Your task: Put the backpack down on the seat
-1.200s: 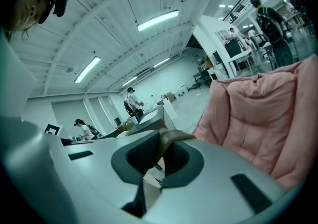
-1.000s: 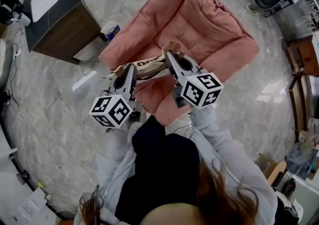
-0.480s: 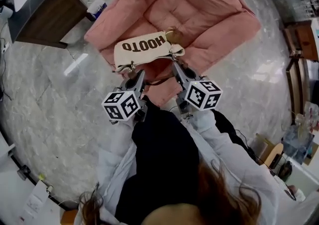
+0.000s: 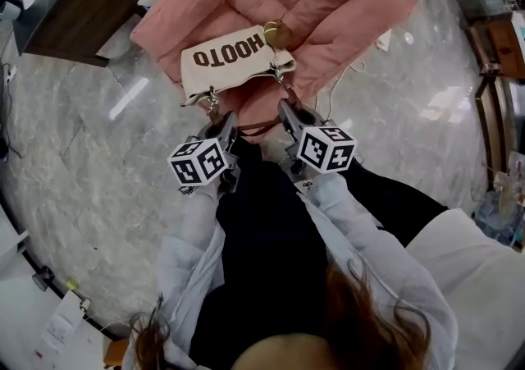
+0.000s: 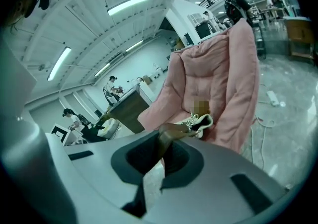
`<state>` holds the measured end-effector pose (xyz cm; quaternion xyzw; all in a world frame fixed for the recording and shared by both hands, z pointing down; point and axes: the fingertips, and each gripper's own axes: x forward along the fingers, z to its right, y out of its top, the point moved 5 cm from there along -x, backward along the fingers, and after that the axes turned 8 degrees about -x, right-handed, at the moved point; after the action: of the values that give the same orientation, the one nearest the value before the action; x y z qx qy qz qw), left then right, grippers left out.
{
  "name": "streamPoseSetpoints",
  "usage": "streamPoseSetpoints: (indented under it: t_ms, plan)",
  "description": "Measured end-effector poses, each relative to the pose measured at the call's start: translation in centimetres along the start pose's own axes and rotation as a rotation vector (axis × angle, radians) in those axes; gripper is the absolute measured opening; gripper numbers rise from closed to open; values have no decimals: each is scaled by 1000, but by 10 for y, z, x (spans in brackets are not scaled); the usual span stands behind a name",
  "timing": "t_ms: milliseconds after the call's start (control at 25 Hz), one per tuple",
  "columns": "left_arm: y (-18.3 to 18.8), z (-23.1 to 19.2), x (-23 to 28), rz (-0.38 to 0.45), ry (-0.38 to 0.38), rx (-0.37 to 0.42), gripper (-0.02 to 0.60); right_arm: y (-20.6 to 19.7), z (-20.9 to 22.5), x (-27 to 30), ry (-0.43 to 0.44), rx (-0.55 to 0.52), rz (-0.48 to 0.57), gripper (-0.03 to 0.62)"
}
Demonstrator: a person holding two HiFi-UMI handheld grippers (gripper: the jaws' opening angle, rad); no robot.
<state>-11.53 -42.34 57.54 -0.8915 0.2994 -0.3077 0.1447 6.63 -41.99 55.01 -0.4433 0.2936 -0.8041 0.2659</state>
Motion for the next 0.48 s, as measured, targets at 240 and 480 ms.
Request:
streamPoseSetpoints:
  t_ms: [240, 480]
  plan:
    - [-67, -19, -12, -82, 37, -20, 15, -66, 9, -24, -36, -5, -72, 21]
    - [-117, -42, -10, -176, 95, 18, 17, -112, 18, -29, -57, -54, -139, 23]
